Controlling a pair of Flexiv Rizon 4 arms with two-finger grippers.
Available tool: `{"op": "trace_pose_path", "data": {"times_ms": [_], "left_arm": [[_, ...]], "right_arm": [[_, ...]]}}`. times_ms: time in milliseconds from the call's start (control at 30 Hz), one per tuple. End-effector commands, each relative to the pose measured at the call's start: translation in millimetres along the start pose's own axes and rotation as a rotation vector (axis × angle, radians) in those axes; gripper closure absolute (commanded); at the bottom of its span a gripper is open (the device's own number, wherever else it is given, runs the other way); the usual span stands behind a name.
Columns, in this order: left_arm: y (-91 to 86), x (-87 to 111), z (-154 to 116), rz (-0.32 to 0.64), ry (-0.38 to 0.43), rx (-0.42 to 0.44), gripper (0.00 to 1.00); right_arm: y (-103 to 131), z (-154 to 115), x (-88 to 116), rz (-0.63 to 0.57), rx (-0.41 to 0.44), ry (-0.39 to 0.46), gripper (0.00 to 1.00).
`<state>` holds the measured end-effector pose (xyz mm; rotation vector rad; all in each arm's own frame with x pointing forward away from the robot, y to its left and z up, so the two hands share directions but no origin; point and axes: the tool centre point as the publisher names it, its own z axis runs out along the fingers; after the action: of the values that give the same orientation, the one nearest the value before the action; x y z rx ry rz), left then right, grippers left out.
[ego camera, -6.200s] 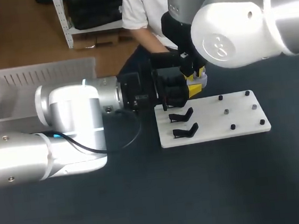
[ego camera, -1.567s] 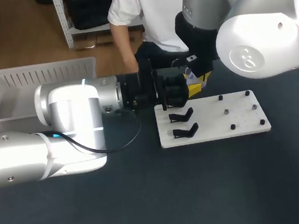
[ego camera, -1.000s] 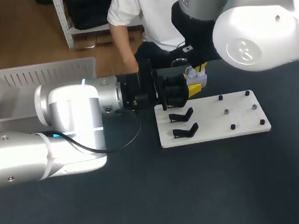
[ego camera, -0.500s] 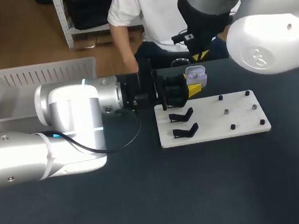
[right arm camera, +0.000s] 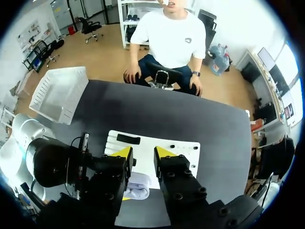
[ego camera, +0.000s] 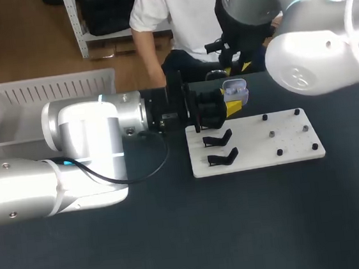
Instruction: Pick up each earbud case from the left stands, insert the matching earbuds, close the lid, and place the case in the box.
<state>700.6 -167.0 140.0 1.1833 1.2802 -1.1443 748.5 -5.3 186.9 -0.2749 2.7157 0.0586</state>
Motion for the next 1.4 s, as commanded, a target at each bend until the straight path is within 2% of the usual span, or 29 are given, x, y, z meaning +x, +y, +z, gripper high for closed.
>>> {"op": "trace_pose_path", "data": {"times_ms": [33,333,600,733,933,1167,1267,1300,1333,1400], "left_arm": [[-1.2,1.1,0.2,0.004,-0.005,-0.006,1.00],[-1.2,1.1,0.2,0.004,-0.005,-0.006,1.00],[-1.2,1.1,0.2,0.004,-0.005,-0.006,1.00],[-1.2,1.1,0.2,0.004,-0.005,-0.006,1.00],[-1.2,1.1,0.2,0.004,-0.005,-0.006,1.00],[-1.2,1.1,0.2,0.004,-0.005,-0.006,1.00],[-1.2,1.1,0.2,0.004,-0.005,-0.006,1.00],[-1.2,1.1,0.2,0.004,-0.005,-0.006,1.00],[-1.2,1.1,0.2,0.004,-0.005,-0.006,1.00],[-1.2,1.1,0.2,0.004,-0.005,-0.006,1.00]], "right_arm": [[0.4,7.1,-3.7,0.003,0.002,0.023,0.72],[2.5,7.7,13.9,0.010,-0.002,0.057,0.70],[4.5,-2.2,26.0,0.035,-0.013,0.041,0.69],[6.0,-6.0,31.6,0.050,-0.025,0.034,0.65],[4.3,-3.7,38.2,0.078,-0.037,0.035,0.65],[-11.7,-16.9,39.6,0.152,-0.012,-0.039,0.59],[-23.8,-23.1,43.2,0.185,-0.005,-0.077,0.51],[-27.2,-25.3,44.7,0.190,-0.003,-0.087,0.42],[-31.2,-27.2,46.5,0.202,0.002,-0.103,0.40],[-38.0,-30.8,50.4,0.219,0.005,-0.117,0.22]]}}
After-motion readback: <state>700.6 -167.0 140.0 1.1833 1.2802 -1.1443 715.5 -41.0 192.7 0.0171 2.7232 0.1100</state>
